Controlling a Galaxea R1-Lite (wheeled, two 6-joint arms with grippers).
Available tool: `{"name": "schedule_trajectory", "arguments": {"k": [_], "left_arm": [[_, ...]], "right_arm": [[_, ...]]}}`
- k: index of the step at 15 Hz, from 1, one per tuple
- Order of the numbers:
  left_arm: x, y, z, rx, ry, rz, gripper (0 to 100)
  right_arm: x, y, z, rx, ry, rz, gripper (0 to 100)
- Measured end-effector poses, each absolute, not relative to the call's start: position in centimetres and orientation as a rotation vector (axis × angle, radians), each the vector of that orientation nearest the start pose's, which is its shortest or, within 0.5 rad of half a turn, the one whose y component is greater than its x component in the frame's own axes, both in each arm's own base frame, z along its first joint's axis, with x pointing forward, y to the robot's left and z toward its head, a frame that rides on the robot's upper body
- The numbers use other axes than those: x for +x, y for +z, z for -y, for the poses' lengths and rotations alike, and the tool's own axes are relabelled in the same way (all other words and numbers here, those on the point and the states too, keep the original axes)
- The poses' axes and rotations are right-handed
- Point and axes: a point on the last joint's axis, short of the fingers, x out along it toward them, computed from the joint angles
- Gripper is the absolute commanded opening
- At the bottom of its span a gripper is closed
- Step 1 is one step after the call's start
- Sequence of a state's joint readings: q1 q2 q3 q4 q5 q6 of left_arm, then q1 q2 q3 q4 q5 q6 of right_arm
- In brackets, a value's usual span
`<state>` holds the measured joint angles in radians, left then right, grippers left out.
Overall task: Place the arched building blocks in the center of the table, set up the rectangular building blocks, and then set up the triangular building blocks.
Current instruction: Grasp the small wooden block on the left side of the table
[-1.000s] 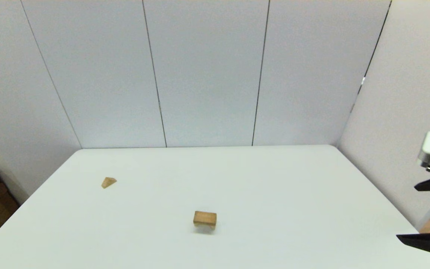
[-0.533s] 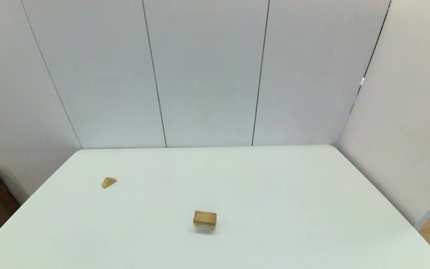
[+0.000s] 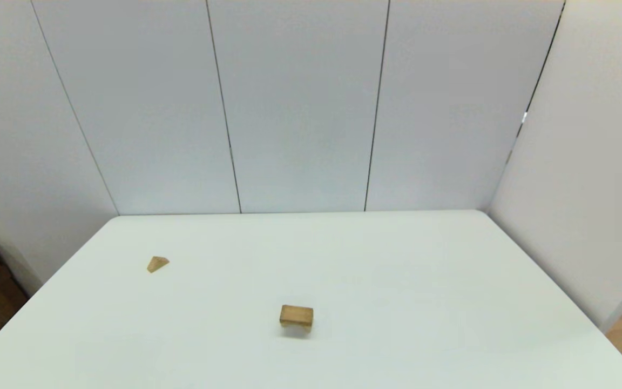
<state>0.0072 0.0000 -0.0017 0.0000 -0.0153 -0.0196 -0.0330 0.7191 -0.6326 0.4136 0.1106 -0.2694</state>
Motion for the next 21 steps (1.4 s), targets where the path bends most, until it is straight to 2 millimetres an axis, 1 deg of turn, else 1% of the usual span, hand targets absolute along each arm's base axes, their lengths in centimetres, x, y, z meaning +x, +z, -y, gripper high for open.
{"name": "schedule_trajectory", "arguments": {"k": [2, 4, 8, 11, 16, 19, 21], "left_arm": [[-2.3, 7.6, 0.1, -0.019, -0.009, 0.002, 100], [-2.3, 7.6, 0.1, -0.02, -0.008, 0.002, 100], [-2.3, 7.6, 0.1, -0.02, -0.008, 0.002, 100], [-2.3, 7.6, 0.1, -0.02, -0.008, 0.002, 100], [-2.3, 7.6, 0.1, -0.02, -0.008, 0.001, 100], [-2.3, 7.6, 0.1, -0.02, -0.008, 0.002, 100], [-2.3, 7.6, 0.1, -0.02, -0.009, 0.001, 100]], "right_arm": [[4.3, 19.9, 0.0, -0.143, 0.096, -0.439, 100], [3.7, 18.9, 0.0, -0.116, 0.072, -0.417, 100], [2.6, 17.7, 0.0, -0.109, 0.025, -0.309, 100], [1.9, 17.3, 0.0, -0.115, 0.002, -0.216, 100], [0.5, 16.3, -0.2, -0.072, -0.003, -0.146, 100], [-0.4, 14.9, -0.3, -0.079, -0.003, -0.119, 100], [-0.5, 14.3, -0.3, -0.079, -0.006, -0.084, 100]]}}
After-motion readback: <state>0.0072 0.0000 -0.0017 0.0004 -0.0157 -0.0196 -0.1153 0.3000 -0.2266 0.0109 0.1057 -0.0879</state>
